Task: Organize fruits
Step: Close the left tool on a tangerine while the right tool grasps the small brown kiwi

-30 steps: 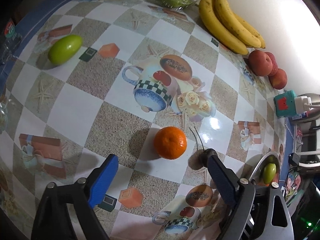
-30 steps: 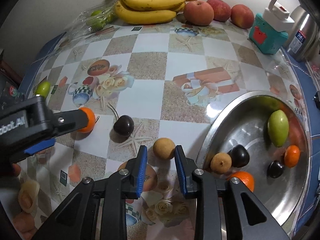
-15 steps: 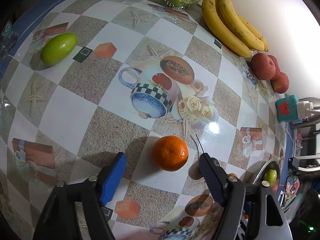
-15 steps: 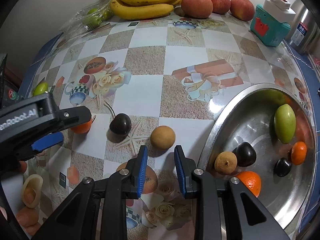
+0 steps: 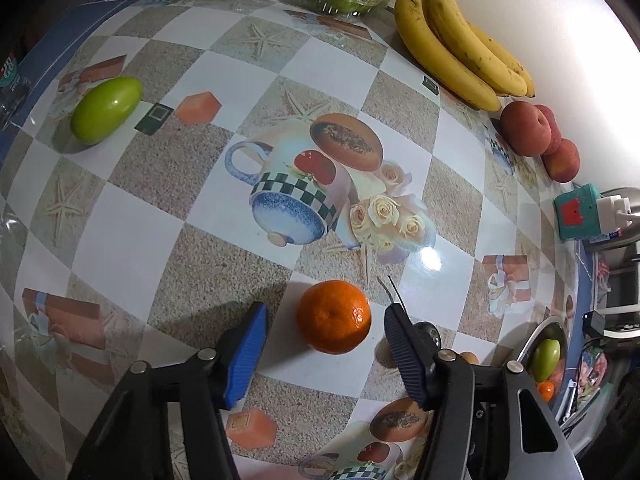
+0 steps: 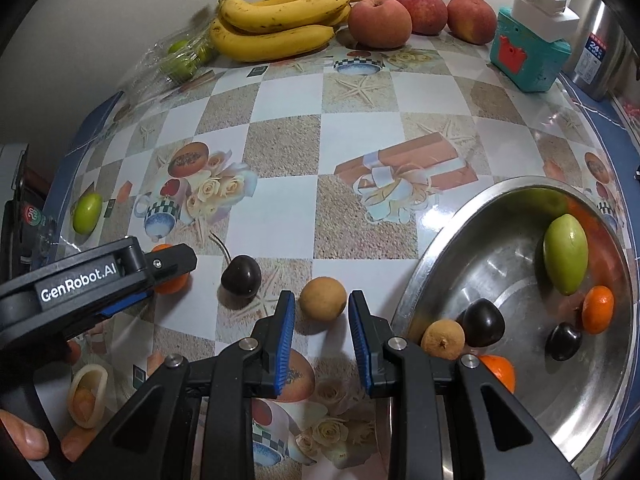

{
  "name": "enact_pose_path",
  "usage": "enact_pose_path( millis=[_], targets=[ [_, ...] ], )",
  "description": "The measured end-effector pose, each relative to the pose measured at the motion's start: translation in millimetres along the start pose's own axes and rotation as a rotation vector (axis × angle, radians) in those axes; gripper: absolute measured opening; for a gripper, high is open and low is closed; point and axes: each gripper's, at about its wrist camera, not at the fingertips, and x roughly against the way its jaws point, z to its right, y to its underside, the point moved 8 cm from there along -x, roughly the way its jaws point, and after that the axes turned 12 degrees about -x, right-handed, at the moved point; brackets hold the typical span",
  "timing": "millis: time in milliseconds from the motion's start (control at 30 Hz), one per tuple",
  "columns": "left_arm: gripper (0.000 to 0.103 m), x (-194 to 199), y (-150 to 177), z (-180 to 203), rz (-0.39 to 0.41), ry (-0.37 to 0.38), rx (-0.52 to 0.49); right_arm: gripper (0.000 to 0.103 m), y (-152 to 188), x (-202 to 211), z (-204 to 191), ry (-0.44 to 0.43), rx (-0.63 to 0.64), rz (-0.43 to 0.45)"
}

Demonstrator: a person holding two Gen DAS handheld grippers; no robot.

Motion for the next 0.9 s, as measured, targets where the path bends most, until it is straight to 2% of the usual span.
enact_pose_path(
  millis=[267, 567, 900],
  targets=[
    [0.054, 6.1, -0.2, -13.0, 0.012, 0.027, 0.032, 0.028, -2.9, -7.6, 0.0, 0.008, -0.017, 0.002],
    [0.053, 8.6, 1.5, -15.7, 0.017, 0.029, 0.03, 0.028, -4.0, -12.9, 0.0, -0.007, -0.034, 0.008],
    [0.053, 5.0, -0.6, -11.3, 0.015, 0.015, 0.015, 0.028, -4.7, -13.9, -2.7, 0.013, -0.002, 0.026]
  ],
)
